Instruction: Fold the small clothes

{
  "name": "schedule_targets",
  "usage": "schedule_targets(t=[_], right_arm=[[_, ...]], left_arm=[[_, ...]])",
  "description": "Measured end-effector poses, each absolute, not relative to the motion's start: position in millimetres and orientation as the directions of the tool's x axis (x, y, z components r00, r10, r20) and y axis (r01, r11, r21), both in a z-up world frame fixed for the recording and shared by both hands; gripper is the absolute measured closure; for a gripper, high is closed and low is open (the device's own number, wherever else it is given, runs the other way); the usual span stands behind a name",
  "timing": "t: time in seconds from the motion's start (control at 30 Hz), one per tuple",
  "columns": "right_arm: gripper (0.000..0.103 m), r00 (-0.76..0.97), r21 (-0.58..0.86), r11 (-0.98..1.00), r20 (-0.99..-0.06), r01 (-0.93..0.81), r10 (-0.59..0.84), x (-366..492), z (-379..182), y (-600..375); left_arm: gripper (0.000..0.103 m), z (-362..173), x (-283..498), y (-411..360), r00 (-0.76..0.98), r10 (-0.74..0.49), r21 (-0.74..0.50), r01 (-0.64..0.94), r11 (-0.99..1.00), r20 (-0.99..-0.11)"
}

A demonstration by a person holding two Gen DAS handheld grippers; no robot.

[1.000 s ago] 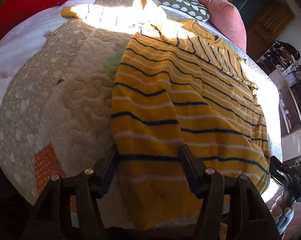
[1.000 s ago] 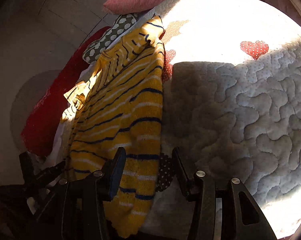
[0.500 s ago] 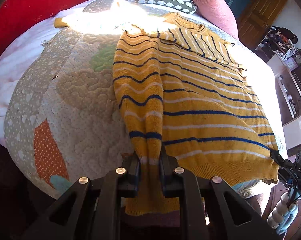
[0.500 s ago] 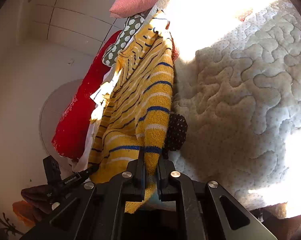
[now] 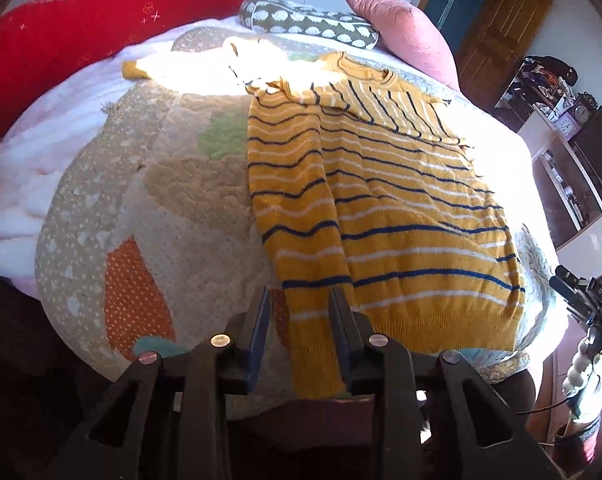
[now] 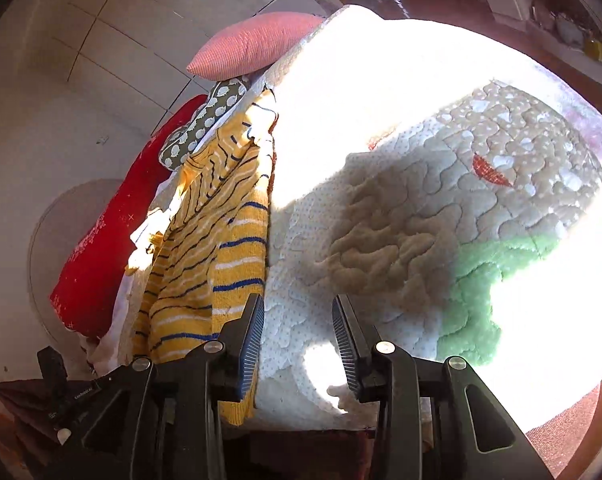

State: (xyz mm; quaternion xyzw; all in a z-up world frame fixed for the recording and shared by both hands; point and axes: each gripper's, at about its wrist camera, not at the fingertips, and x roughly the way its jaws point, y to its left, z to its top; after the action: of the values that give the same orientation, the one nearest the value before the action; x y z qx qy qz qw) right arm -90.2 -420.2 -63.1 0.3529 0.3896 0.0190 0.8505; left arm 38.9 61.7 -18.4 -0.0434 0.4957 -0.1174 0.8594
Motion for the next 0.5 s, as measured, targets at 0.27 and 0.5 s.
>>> schedule_targets(t=[0.27,0.5], right_arm=[[0.058,0.678,0.562,0.806,-0.667,0.186,0.309,-8,-32,-405],[0.052,0.609,0.495,0.866,-0.710,0.073,0.354,44,-20,-345]], left_arm=[[0.047,6,81,22,0.593,-0.193,-0.080,0.211,0.974,-0.782],[0.046,-9,142,47,0.576,-0.178,-0.142,0.107,0.984,-0.798]])
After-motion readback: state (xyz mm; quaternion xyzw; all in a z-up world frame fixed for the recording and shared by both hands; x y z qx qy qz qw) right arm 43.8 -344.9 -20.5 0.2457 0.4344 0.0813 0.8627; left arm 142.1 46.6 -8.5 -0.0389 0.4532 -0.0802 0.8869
